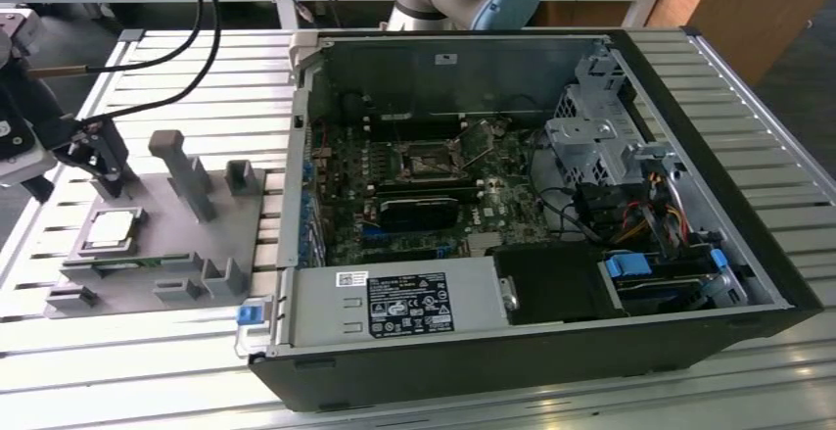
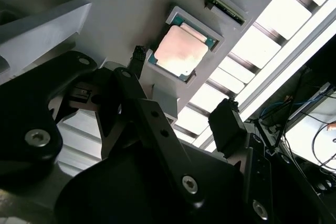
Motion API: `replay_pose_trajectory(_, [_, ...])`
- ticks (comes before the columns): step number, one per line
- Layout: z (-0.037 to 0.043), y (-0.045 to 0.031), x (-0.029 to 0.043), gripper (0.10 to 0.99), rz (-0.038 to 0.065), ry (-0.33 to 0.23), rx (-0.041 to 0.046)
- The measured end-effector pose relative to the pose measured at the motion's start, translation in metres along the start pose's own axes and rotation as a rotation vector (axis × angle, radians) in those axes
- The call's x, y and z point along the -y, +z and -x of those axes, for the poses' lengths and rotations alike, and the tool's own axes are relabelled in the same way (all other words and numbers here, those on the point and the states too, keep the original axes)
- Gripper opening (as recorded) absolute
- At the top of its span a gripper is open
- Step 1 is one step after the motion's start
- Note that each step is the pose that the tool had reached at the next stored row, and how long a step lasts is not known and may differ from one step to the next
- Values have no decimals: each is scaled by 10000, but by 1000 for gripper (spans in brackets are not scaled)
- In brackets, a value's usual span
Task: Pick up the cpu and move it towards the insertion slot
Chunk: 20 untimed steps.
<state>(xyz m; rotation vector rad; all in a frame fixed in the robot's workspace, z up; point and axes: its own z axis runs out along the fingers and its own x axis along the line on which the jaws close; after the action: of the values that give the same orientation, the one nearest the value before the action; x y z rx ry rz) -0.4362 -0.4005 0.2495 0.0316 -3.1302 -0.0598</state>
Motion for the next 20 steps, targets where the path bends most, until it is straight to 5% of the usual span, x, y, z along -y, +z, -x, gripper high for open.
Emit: replay_pose_trajectory(20, [3,329,56,761,3,30,14])
